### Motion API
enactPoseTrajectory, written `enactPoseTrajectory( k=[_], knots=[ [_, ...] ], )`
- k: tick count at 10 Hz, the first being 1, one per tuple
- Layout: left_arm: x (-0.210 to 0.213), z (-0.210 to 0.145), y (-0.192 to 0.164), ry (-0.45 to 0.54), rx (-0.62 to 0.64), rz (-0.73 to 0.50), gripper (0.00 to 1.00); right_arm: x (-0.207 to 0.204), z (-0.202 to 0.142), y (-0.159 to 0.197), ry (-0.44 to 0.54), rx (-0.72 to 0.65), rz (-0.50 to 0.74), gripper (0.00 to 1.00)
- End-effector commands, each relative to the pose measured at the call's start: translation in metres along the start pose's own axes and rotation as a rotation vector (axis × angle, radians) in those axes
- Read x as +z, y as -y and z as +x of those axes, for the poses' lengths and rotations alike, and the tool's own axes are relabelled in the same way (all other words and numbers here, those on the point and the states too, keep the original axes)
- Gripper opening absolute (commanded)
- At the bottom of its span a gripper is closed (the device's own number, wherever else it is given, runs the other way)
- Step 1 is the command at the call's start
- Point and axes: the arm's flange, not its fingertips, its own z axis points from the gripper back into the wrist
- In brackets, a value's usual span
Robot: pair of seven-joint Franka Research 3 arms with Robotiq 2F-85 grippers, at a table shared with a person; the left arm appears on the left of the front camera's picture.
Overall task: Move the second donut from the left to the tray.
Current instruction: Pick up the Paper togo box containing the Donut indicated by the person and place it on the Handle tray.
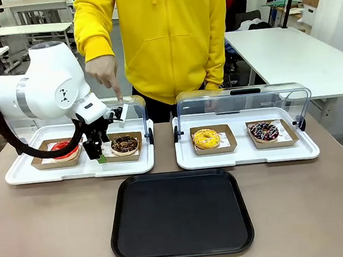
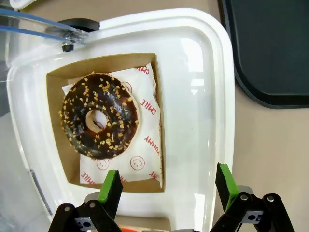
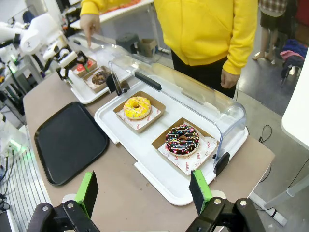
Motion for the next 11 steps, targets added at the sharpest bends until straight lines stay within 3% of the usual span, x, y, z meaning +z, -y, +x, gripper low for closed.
enactPoseTrajectory(
  k=[1, 11],
  knots=[
    [-0.008, 0.0, -0.009, -0.007, -0.014, 0.015, 1.0, 0.0, 0.003, 0.002, 0.032, 0.025, 0.002, 1.0],
    [-0.043, -0.012, -0.023, -0.074, 0.014, 0.001, 1.0, 0.0, 0.003, 0.002, 0.032, 0.025, 0.002, 1.0]
  ],
)
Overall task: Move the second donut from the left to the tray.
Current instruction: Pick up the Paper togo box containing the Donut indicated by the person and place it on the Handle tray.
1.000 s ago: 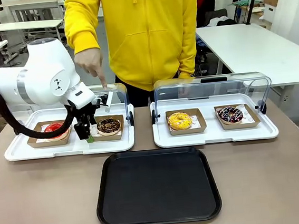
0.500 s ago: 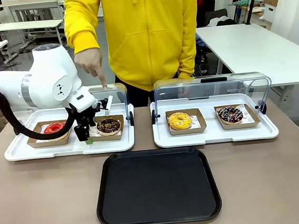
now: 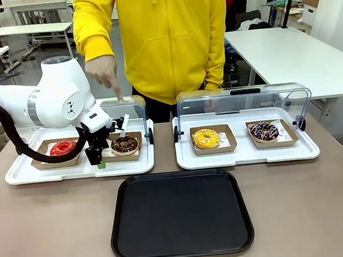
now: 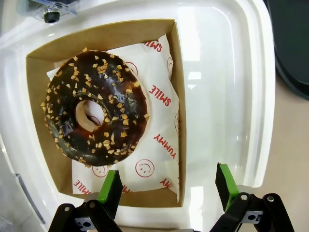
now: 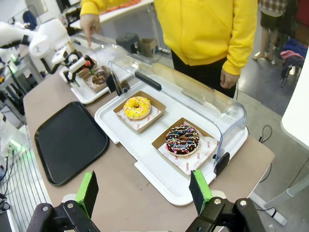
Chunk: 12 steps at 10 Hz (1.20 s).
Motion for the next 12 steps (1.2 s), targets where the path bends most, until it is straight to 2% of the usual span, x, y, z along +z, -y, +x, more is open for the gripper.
enactPoseTrajectory(
  k=[1, 2, 3, 4, 5, 6, 7, 12],
  knots=[
    [-0.0035, 0.0022, -0.008, -0.023, 0.015, 0.01, 1.0, 0.0002, 0.0034, 0.0024, 0.032, 0.025, 0.002, 1.0],
    [-0.0046, 0.0017, -0.0091, -0.022, 0.015, 0.01, 1.0, 0.0002, 0.0034, 0.0024, 0.032, 0.025, 0.002, 1.0],
    [-0.0045, 0.0025, -0.0089, -0.02, 0.013, 0.009, 0.41, 0.0002, 0.0034, 0.0024, 0.032, 0.025, 0.002, 1.0],
    [-0.0043, 0.0025, -0.0092, -0.019, 0.013, 0.01, 0.41, 0.0002, 0.0034, 0.0024, 0.032, 0.025, 0.002, 1.0],
    [-0.0031, 0.0021, -0.0084, -0.017, 0.008, 0.003, 0.0, 0.0002, 0.0034, 0.0024, 0.032, 0.025, 0.002, 1.0],
    [-0.0017, 0.0024, -0.0076, -0.014, 0.002, 0.0, 0.39, 0.0002, 0.0034, 0.0024, 0.032, 0.025, 0.002, 1.0],
    [0.0001, 0.0023, -0.0071, -0.005, -0.007, -0.003, 0.0, 0.0002, 0.0034, 0.0024, 0.032, 0.025, 0.002, 1.0],
    [0.0033, 0.0014, -0.0042, -0.032, -0.017, -0.012, 0.0, 0.0002, 0.0034, 0.0024, 0.032, 0.025, 0.002, 1.0]
  ],
)
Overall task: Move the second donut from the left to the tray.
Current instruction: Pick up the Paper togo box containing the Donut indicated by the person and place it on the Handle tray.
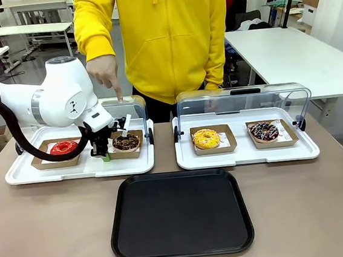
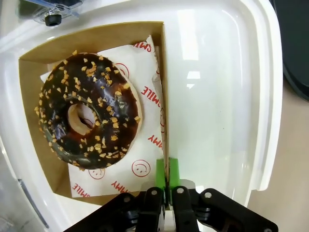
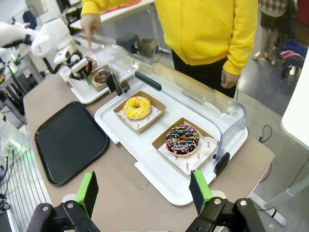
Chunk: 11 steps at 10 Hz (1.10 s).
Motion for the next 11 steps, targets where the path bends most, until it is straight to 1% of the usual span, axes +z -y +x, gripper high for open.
enactPoseTrajectory(
  k=[1, 3, 4, 7, 8, 11],
  knots=[
    [0.006, -0.003, 0.002, -0.029, -0.011, -0.011, 0.0, 0.0, 0.003, 0.002, 0.032, 0.025, 0.002, 1.0],
    [0.001, -0.003, 0.0, -0.033, 0.001, -0.036, 0.0, 0.0, 0.003, 0.002, 0.032, 0.025, 0.002, 1.0],
    [0.002, -0.001, 0.0, -0.009, -0.008, -0.003, 0.0, 0.0, 0.003, 0.002, 0.032, 0.025, 0.002, 1.0],
    [0.002, -0.001, 0.0, -0.009, -0.008, -0.003, 0.0, 0.0, 0.003, 0.002, 0.032, 0.025, 0.002, 1.0],
    [0.002, -0.001, 0.001, -0.011, -0.009, -0.008, 0.02, 0.0, 0.003, 0.002, 0.032, 0.025, 0.002, 1.0],
    [0.031, -0.008, 0.023, -0.016, 0.016, 0.054, 0.02, 0.0, 0.003, 0.002, 0.032, 0.025, 0.002, 1.0]
  ],
)
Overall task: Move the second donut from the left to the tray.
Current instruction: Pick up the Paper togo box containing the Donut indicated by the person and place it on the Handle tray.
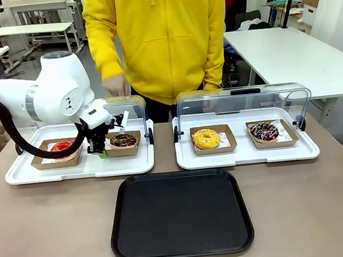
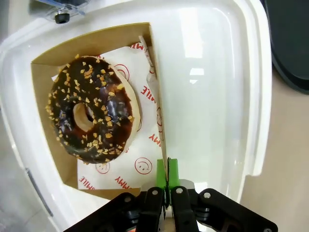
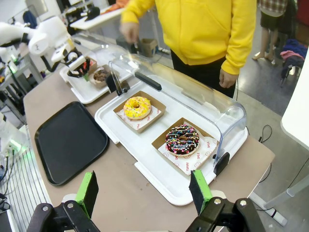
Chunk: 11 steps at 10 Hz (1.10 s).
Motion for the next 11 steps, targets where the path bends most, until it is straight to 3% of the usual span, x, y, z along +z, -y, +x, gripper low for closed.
enactPoseTrajectory(
  k=[1, 5, 11],
  knots=[
    [0.021, -0.006, 0.024, -0.008, 0.021, 0.053, 0.02, 0.0, 0.003, 0.002, 0.032, 0.024, 0.001, 1.0],
    [0.06, 0.001, 0.067, -0.002, 0.025, 0.163, 0.02, 0.0, 0.003, 0.002, 0.032, 0.024, 0.001, 1.0],
    [0.095, 0.041, 0.163, 0.043, 0.121, 0.186, 0.02, 0.0, 0.003, 0.002, 0.032, 0.024, 0.001, 1.0]
  ],
)
